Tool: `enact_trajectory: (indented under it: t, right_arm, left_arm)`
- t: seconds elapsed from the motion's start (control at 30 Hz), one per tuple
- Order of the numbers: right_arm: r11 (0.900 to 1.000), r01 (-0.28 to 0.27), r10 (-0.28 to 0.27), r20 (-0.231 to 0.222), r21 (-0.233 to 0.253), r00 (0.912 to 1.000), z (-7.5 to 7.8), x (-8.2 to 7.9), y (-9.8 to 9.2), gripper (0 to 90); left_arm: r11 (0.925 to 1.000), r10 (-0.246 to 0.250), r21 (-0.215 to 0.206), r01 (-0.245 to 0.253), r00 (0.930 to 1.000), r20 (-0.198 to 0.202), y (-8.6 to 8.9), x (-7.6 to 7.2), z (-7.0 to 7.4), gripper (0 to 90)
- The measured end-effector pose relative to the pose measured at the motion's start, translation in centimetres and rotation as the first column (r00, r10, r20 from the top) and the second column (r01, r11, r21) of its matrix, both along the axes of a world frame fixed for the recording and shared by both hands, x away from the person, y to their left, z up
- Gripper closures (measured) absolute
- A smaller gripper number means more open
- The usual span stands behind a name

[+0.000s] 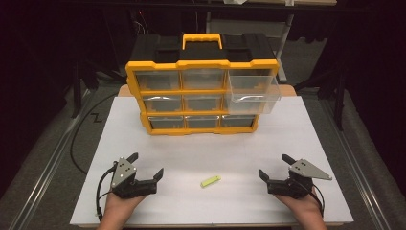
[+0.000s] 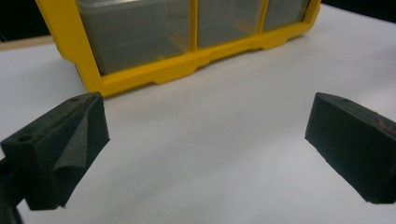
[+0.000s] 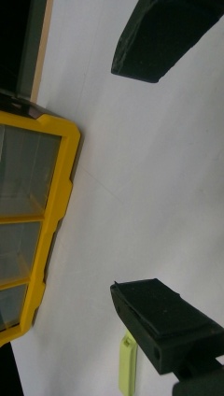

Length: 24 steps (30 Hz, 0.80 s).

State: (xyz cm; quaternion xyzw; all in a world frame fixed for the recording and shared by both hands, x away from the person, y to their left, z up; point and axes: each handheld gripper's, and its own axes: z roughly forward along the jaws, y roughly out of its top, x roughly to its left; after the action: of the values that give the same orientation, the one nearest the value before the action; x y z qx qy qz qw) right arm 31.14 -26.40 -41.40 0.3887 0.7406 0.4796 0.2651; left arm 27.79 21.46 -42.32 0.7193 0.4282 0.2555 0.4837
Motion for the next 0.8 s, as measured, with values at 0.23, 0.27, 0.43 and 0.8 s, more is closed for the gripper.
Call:
enact_trajectory:
  t: [0.23, 0.27, 0.43, 0.8]
  right_arm:
    - [1.000, 0.028, -0.028, 0.001, -0.006, 0.9996, -0.15, 0.29, -0.71, 0.1]
    - [0.999, 0.032, -0.032, 0.005, -0.007, 0.9995, -0.13, 0.30, -0.75, 0.1]
    - [0.999, 0.034, -0.034, -0.001, -0.018, 0.9994, -0.23, 0.36, -0.79, 0.1]
    - [1.000, 0.024, -0.024, -0.007, -0.013, 0.9997, -0.40, 0.78, -0.52, 0.1]
  left_arm:
    - [0.9997, -0.024, 0.003, 0.024, 0.9993, 0.027, -0.47, 0.05, 0.12, 0.8]
    - [0.9997, -0.023, 0.003, 0.023, 0.9993, 0.028, -0.45, 0.05, 0.13, 0.8]
    - [0.9996, -0.025, -0.009, 0.026, 0.9992, 0.032, -0.31, -0.08, 0.24, 0.8]
    - [0.9991, -0.041, -0.006, 0.041, 0.9987, 0.031, -0.34, -0.14, 0.24, 0.8]
